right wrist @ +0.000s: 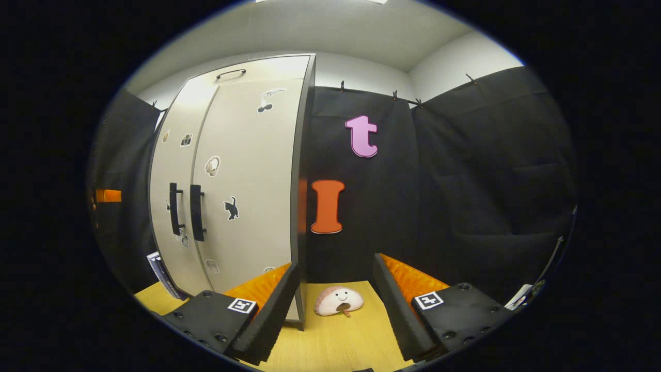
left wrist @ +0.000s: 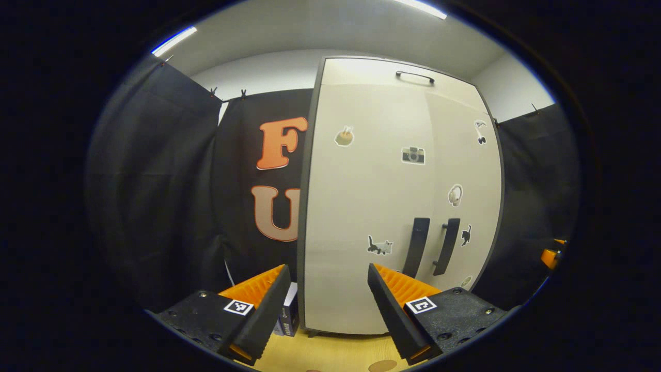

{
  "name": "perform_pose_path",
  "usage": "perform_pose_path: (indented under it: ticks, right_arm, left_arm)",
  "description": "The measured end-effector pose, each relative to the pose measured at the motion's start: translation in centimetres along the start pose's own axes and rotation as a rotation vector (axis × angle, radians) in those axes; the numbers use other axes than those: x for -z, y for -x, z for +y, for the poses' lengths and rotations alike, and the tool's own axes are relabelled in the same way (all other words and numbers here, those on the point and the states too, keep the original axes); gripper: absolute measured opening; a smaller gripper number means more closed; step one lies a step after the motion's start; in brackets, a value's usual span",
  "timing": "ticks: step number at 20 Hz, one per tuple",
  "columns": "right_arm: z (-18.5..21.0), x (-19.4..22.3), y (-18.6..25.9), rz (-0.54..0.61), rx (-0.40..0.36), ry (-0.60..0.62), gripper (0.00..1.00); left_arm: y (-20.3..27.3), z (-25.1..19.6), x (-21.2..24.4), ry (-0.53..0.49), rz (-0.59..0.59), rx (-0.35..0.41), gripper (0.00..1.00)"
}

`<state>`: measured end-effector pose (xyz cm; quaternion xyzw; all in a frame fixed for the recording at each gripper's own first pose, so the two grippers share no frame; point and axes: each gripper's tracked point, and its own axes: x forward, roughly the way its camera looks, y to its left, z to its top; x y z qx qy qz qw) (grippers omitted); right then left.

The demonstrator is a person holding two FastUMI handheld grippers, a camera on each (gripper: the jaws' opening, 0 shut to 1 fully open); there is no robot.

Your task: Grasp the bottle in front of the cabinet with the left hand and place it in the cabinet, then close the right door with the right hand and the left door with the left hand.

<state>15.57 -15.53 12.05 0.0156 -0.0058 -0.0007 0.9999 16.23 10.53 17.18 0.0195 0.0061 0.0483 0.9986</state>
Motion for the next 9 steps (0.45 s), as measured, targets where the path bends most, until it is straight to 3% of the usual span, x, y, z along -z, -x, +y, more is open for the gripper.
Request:
perform_pose_path:
  ticks: [4,9]
  right_arm:
    - [1.2,-1.6,0.7,-0.03,-0.02,0.01,0.95]
    - [3.4,-2.2,3.4,-0.013,-0.042,-0.006,0.95]
  left_arm:
    - [3.0,4.2,-3.0,-0.023,-0.05,-0.062,0.92]
    - [4.5,7.0,-3.6,-0.015,-0.057,-0.059,0.92]
